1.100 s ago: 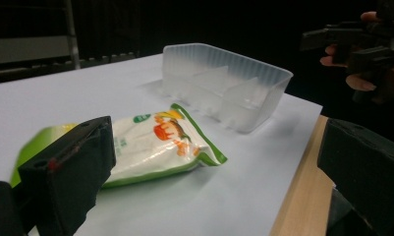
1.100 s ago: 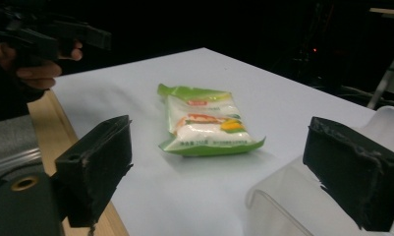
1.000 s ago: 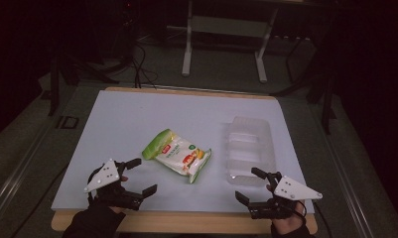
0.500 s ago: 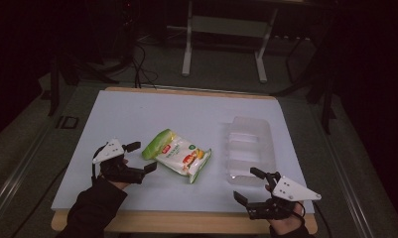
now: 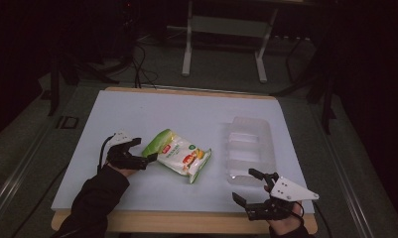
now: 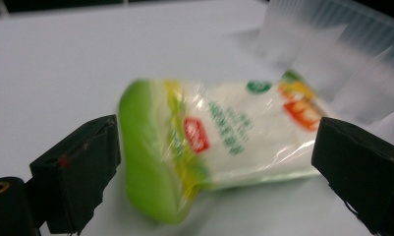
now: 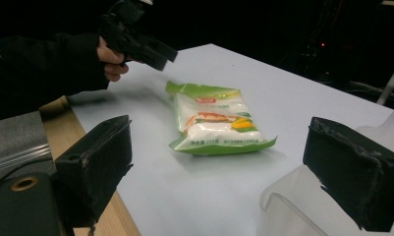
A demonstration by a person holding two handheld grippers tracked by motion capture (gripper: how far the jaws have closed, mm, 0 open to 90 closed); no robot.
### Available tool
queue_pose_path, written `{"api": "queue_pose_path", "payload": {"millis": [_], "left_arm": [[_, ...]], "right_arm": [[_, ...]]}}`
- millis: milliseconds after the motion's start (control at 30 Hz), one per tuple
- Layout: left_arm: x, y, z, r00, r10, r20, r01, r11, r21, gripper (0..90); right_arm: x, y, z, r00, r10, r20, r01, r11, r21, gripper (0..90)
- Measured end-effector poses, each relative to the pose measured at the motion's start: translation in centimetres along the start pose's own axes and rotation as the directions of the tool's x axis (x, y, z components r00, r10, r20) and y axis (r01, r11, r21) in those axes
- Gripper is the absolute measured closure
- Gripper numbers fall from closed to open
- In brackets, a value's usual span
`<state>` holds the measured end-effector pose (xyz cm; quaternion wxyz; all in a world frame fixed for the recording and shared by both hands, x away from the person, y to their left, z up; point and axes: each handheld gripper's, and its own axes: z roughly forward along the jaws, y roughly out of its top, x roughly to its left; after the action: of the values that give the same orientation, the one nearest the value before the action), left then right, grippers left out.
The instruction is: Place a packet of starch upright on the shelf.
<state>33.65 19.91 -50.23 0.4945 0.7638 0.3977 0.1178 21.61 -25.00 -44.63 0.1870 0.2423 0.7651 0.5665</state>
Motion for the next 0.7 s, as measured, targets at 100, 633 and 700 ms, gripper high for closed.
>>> {"api": "queue_pose_path", "payload": {"millis": [100, 633, 700], "left_arm": [[0.6, -0.5, 0.7, 0.9994, -0.032, 0.013, 0.031, 0.9991, 0.030, 4.8], [1.6, -1.8, 3.1, 0.9996, 0.000, -0.027, 0.005, 0.9795, 0.201, 8.9], [1.7, -1.7, 3.3, 0.9999, 0.000, -0.016, 0.004, 0.9779, 0.209, 13.4]], "right_arm": [[0.0, -0.1, 0.1, 1.0000, 0.007, -0.004, -0.007, 1.000, 0.004, 12.0], [0.0, -0.2, 0.3, 0.9999, -0.001, -0.012, 0.001, 1.000, 0.017, 12.2], [0.0, -0.2, 0.3, 0.9999, -0.001, -0.012, 0.001, 1.000, 0.017, 13.0]]}}
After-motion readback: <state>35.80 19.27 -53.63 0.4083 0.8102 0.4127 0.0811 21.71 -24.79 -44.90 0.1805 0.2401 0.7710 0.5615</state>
